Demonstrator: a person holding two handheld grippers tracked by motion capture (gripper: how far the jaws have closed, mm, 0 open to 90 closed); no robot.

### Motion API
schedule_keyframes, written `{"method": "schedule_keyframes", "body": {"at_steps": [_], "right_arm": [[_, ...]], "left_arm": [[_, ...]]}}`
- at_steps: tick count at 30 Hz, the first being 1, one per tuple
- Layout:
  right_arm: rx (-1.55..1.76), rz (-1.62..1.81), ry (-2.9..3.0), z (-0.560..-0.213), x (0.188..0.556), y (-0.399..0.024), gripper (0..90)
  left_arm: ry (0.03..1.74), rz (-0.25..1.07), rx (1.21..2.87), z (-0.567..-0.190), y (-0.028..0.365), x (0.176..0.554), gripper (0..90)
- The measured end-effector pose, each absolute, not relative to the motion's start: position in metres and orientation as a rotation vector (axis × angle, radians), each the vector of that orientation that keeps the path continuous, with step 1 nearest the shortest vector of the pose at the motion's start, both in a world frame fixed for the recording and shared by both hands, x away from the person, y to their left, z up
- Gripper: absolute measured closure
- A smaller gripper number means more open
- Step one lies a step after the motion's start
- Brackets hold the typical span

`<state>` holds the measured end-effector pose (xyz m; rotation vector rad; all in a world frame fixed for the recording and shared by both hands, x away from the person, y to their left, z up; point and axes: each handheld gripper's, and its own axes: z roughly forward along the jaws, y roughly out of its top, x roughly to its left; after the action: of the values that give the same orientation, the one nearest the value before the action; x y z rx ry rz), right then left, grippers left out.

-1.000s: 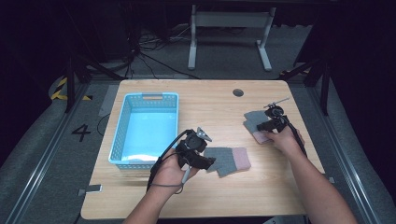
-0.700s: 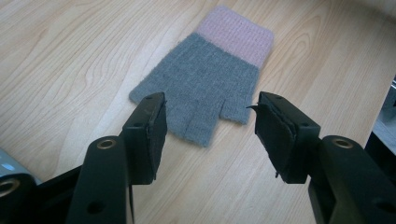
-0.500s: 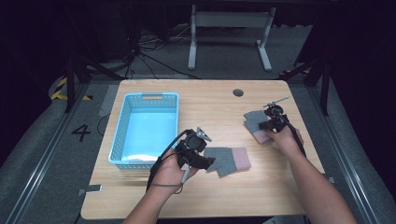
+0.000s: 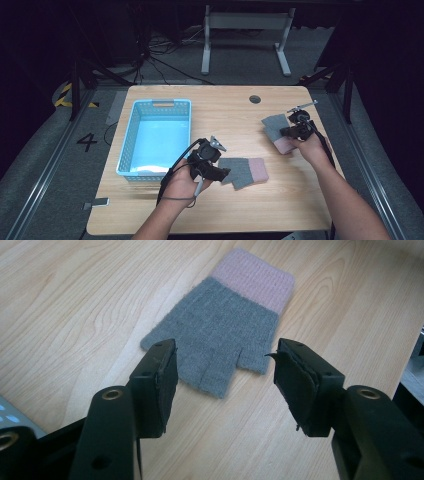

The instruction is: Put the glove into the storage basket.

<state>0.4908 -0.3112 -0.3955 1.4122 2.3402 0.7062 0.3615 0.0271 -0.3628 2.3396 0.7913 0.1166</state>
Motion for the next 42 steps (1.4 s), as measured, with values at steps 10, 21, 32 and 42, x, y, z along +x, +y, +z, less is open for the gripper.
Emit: {"method": "schedule_keyframes", "body": {"at_steps": [10,21,32,42], "right_arm": [[1.245,0.754,2.393,-0.368,0.463,-0.299,86.2],[1.037,0.802,2.483,-0.352,0.431,-0.277,85.9],[0.922,0.852,2.555,-0.348,0.407,-0.262,85.6],[0.836,0.854,2.629,-0.356,0.394,-0.249,85.3]], "left_arm": [[0.789,0.118,2.335,-0.360,0.028,0.360,43.9],[0.787,0.112,2.329,-0.358,0.029,0.359,45.3],[0.792,0.126,2.306,-0.356,0.031,0.359,44.1],[0.799,0.127,2.290,-0.355,0.033,0.359,44.6]]}}
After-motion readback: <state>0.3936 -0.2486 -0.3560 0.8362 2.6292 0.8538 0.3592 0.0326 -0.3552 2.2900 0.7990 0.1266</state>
